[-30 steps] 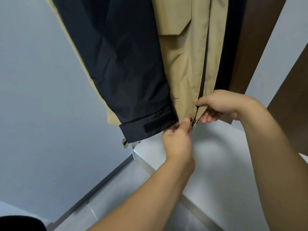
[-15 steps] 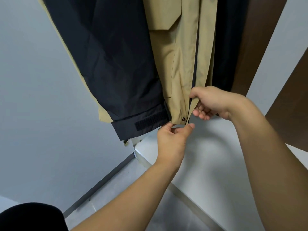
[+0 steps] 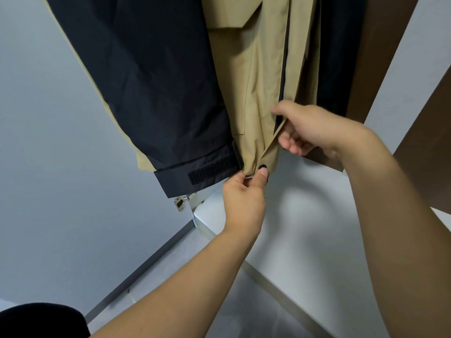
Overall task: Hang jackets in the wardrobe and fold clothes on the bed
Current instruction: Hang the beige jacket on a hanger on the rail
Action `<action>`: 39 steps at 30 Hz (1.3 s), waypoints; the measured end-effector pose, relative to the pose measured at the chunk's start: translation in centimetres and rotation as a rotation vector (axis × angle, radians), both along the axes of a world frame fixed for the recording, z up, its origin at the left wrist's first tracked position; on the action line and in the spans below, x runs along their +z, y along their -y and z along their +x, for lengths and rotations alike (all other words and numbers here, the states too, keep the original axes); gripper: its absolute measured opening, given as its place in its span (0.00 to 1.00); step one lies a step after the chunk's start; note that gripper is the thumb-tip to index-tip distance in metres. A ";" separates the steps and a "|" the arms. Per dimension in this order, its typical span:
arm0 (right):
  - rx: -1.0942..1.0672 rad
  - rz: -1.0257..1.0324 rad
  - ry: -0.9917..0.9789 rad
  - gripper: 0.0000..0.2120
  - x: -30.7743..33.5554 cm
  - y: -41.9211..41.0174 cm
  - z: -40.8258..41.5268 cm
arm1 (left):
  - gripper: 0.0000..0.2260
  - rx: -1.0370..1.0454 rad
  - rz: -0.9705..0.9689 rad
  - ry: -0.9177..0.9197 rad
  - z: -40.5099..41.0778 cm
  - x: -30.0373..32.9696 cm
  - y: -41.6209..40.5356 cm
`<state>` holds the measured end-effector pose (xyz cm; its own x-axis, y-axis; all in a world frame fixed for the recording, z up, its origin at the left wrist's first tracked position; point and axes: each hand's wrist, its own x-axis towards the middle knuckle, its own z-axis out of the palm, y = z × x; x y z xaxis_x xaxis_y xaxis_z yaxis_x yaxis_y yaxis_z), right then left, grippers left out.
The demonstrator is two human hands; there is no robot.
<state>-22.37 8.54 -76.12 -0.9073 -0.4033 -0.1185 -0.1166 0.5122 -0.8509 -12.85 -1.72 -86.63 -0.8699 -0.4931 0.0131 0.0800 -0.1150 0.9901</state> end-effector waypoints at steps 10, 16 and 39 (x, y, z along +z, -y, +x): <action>-0.007 -0.134 -0.080 0.18 -0.4 1.6 -0.3 | 0.10 -0.051 0.018 -0.005 -0.8 0.0 1.1; -0.097 -0.129 -0.127 0.15 -0.9 1.7 -0.7 | 0.07 -0.081 0.137 0.047 -1.4 0.4 1.4; -0.181 0.351 -0.449 0.19 -2.7 1.4 -2.6 | 0.05 -0.163 0.168 0.032 -3.3 0.0 1.4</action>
